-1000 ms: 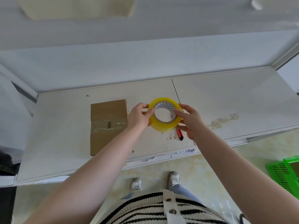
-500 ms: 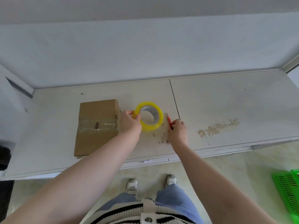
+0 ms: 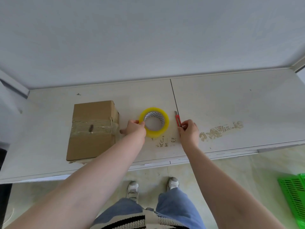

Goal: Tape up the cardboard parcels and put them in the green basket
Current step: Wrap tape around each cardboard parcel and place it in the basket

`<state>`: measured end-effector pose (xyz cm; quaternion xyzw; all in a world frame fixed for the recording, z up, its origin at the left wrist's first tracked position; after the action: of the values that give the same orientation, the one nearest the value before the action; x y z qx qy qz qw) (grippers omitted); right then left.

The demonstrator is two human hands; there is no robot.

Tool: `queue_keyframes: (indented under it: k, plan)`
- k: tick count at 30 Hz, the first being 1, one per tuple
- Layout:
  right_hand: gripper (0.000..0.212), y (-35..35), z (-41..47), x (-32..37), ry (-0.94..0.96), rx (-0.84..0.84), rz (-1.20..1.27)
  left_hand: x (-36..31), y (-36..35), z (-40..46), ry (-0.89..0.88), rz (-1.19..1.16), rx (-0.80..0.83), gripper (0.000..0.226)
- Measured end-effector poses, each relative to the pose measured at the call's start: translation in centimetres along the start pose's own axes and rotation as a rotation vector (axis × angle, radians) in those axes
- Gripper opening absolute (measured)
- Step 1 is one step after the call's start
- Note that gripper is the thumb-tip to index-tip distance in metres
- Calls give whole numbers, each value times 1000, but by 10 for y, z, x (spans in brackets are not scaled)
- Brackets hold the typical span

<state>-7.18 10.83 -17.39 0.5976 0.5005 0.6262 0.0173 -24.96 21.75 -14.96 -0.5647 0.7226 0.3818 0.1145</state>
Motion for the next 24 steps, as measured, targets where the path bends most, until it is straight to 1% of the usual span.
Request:
queue_keyframes:
  k: [2, 6, 10, 13, 15, 16, 18, 20, 21, 22, 24]
  plan:
    - [8, 2, 1, 1, -12, -1, 15, 4, -6, -2, 24, -18, 45, 14]
    - [6, 4, 2, 0, -34, 29, 54, 8, -11, -5, 16, -77, 140, 17]
    - [7, 6, 0, 3, -36, 46, 52, 3, -7, -6, 68, -104, 150, 32]
    - [6, 10, -2, 7, -36, 21, 30, 0, -5, -12, 49, -39, 150, 33]
    - [2, 14, -3, 13, -45, -32, -1, -6, -2, -24, -28, 100, 138, 42]
    - [4, 15, -5, 19, -41, -58, 7, -10, 1, -31, -91, 179, 134, 46]
    - [8, 12, -11, 42, 12, -90, 73, -22, 11, -44, -304, 251, 171, 46]
    - [9, 2, -24, 76, 123, -76, 150, -35, 35, -53, -564, 227, 215, 45]
    - [9, -6, -33, 95, 186, -53, 183, -41, 53, -53, -660, 206, 210, 45]
    - [9, -15, -44, 114, 248, -22, 213, -45, 73, -50, -716, 186, 177, 44]
    - [10, -34, -65, 150, 348, 63, 263, -48, 117, -31, -715, 165, 49, 44]
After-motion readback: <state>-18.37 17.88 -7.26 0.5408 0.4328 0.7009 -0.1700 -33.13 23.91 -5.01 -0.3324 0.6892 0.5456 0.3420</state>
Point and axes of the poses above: each hand's wrist, its own z-axis towards the middle knuckle, its own y-axis out of the back of the hand, x = y × z, the point moved 3 cm from there along z, towards the middle knuckle, and after that the axes turned 4 degrees about y, right-handed, at the moved point
